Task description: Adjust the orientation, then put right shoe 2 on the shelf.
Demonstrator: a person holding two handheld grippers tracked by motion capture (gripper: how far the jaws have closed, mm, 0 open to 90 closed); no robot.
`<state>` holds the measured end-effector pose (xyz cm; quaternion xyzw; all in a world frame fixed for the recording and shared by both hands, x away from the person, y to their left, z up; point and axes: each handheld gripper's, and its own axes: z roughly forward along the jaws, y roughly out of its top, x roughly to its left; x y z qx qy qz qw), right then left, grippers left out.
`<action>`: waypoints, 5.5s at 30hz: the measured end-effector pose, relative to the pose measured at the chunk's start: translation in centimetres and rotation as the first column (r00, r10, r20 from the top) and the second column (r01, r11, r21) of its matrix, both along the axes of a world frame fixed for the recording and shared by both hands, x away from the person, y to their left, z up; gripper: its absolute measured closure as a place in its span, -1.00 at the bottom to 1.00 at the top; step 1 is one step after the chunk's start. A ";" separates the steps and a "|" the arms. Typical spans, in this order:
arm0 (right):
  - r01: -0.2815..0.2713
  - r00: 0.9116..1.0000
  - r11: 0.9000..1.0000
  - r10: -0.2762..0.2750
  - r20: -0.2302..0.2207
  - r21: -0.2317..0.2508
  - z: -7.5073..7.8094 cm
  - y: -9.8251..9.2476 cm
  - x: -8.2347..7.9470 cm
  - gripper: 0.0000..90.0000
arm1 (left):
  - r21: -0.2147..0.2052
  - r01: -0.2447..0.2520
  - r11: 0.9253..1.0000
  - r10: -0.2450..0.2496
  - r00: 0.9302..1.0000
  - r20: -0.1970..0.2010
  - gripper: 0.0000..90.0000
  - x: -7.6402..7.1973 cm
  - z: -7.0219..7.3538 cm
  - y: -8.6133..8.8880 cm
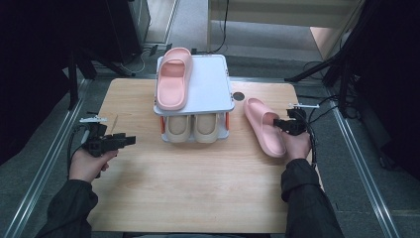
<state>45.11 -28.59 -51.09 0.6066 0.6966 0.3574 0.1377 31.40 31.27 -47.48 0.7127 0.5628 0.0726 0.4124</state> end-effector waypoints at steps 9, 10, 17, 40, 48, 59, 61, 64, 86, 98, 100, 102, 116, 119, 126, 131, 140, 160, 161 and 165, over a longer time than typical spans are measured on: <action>-0.004 1.000 0.998 0.004 -0.009 0.055 1.2 0.1 -0.4 0.85 | -0.022 0.017 1.000 -0.017 1.000 0.003 -0.07 0.1 0.0 -0.6; -0.008 1.000 0.998 0.009 -0.015 0.065 1.3 0.1 -0.6 0.85 | -0.028 0.020 0.999 -0.020 1.000 0.003 -0.07 0.1 0.0 -0.7; -0.028 1.000 0.999 0.028 -0.013 0.036 2.3 0.5 -1.4 0.85 | -0.025 0.040 0.999 -0.041 0.999 -0.004 -0.07 0.3 -0.1 -1.3; -0.051 0.999 0.999 0.051 -0.002 0.003 9.7 1.4 0.0 0.84 | -0.054 0.078 0.995 -0.080 0.997 -0.023 -0.08 0.9 -0.3 -2.4; -0.063 0.998 0.998 0.063 0.016 0.000 13.0 2.5 1.0 0.83 | -0.036 0.084 0.996 -0.084 0.996 -0.020 -0.08 1.1 -0.4 -2.6; -0.130 0.990 0.991 0.129 0.052 0.015 17.5 6.4 2.2 0.82 | -0.032 0.088 0.996 -0.088 0.996 -0.018 -0.08 1.2 -0.4 -2.4; -0.146 0.988 0.989 0.145 0.058 0.003 18.1 7.5 2.4 0.82 | -0.036 0.087 0.996 -0.087 0.996 -0.014 -0.08 1.2 -0.4 -2.4; -0.158 0.986 0.987 0.159 0.059 -0.012 18.7 8.9 2.9 0.81 | -0.037 0.087 0.996 -0.088 0.996 -0.012 -0.08 1.2 -0.3 -2.3; -0.103 0.994 0.991 0.106 0.030 -0.084 18.7 15.3 6.8 0.73 | -0.047 0.098 0.994 -0.097 0.995 0.029 -0.06 1.0 0.0 -2.2; -0.098 0.995 0.990 0.102 0.025 -0.104 18.1 17.4 7.5 0.62 | -0.033 0.118 0.992 -0.118 0.993 0.022 -0.04 1.1 -0.2 -2.4; -0.105 0.994 0.989 0.108 0.023 -0.103 18.0 17.6 7.5 0.61 | -0.033 0.119 0.992 -0.119 0.993 0.019 -0.04 1.1 -0.2 -2.4; -0.115 0.993 0.989 0.117 0.015 -0.091 17.9 17.7 7.4 0.56 | -0.031 0.120 0.992 -0.119 0.993 0.019 -0.04 1.1 -0.2 -2.4; -0.158 0.986 0.987 0.159 0.045 -0.026 18.0 18.1 6.2 0.46 | -0.030 0.120 0.992 -0.120 0.993 0.013 -0.04 1.3 -0.3 -2.5; -0.171 0.983 0.984 0.174 0.065 -0.054 17.9 18.3 6.0 0.45 | -0.028 0.123 0.992 -0.122 0.992 0.013 -0.04 1.3 -0.3 -2.5; -0.190 0.980 0.981 0.192 0.061 -0.040 17.8 18.6 5.5 0.39 | -0.025 0.125 0.992 -0.125 0.992 0.012 -0.04 1.4 -0.3 -2.6; -0.201 0.977 0.979 0.202 0.063 -0.024 17.7 18.9 5.2 0.32 | -0.027 0.124 0.992 -0.123 0.992 0.012 -0.04 1.4 -0.3 -2.6; -0.219 0.973 0.975 0.220 0.067 -0.020 17.5 19.7 4.8 0.24 | -0.024 0.128 0.991 -0.128 0.992 0.016 -0.04 1.5 -0.2 -2.6; -0.265 0.960 0.964 0.264 0.093 -0.001 17.3 20.8 4.1 0.22 | -0.020 0.129 0.991 -0.129 0.992 0.019 -0.04 1.7 -0.2 -2.7; -0.270 0.959 0.963 0.268 0.095 0.007 17.3 20.6 4.1 0.23 | -0.020 0.132 0.991 -0.131 0.991 0.019 -0.04 1.7 -0.2 -2.8; -0.280 0.956 0.960 0.276 0.100 0.026 17.1 19.9 4.0 0.23 | -0.018 0.135 0.991 -0.134 0.991 0.018 -0.04 1.8 -0.2 -2.8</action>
